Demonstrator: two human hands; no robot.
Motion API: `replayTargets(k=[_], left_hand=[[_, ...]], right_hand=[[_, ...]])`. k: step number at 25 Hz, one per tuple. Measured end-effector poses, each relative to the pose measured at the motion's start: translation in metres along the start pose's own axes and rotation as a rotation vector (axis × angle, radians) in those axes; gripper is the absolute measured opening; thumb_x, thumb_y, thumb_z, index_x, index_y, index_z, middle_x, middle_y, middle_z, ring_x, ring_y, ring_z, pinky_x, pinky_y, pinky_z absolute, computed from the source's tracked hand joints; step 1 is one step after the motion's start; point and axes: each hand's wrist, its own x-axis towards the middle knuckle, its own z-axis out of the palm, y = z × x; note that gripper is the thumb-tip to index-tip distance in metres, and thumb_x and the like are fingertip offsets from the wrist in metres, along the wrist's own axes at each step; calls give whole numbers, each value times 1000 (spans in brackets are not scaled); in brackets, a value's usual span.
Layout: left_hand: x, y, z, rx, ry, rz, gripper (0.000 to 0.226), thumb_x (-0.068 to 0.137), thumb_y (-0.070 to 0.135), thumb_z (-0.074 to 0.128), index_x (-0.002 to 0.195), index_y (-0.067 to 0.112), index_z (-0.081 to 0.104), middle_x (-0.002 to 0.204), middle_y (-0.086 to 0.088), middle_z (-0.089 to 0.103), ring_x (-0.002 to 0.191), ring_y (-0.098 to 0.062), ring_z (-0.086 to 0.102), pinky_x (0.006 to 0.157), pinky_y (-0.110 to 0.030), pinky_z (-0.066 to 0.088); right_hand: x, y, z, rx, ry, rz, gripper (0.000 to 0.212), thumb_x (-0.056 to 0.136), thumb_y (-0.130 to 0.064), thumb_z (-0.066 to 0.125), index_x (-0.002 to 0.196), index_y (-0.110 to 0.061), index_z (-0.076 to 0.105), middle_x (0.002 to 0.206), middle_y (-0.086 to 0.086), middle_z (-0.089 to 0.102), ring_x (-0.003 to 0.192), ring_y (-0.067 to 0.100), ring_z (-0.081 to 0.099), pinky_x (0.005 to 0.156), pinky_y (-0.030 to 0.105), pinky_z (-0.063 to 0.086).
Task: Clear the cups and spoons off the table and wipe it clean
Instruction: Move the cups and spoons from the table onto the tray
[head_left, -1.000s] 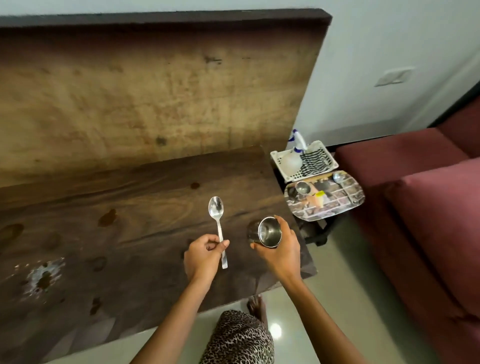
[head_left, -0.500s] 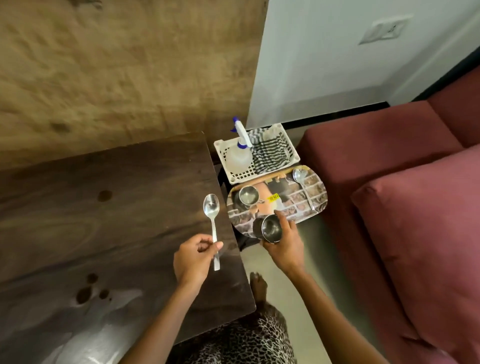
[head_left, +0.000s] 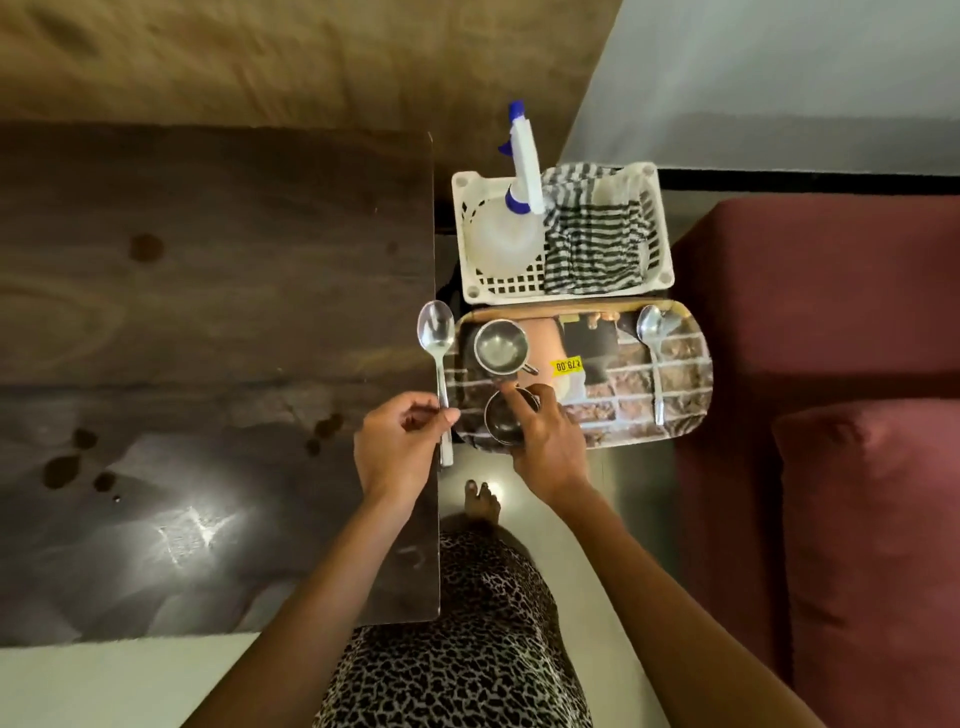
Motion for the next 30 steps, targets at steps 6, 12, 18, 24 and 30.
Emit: replayTargets(k=[6,12,18,24,30], left_hand=[[8,-7,18,-58,10,-13,14,73,19,76,76,29,68,73,3,70,64,-12,63,72,-41,57],[1,-7,29,-117,12,-64,16,73,16,76,76,30,68,70,4,68,65,-11,62,73,-38,55],[-17,10,59,-126,-140,-27,17,73,15,76,74,30,69,72,4,71,63,-5,63,67,-28,54],[-16,20,89,-8,-215,79,14,77,19,73,91,19,70,83,7,71,75,-4,65,71,-21,53],[-15,19,79,2,-183,90,7,85,14,64,90,18,67,82,15,66,74,13,61,66,-3,46]], right_hand=[[9,9,9,12,137,-84,95,49,0,87,133,-24,51,105,20,59,72,34,64,53,37,53],[-3,14,-6,107,267,-16,74,59,-44,83,126,-26,57,115,4,63,99,25,62,88,45,44],[-10,-7,-49,1212,98,393,12,83,-15,68,94,-20,70,84,-5,71,78,5,64,70,16,50],[5,30,-61,1288,206,612,13,84,-3,64,74,-10,65,71,3,63,63,10,56,58,18,47],[43,84,-35,952,209,718,8,82,-3,68,78,-10,69,76,-1,66,78,14,59,87,29,49]])
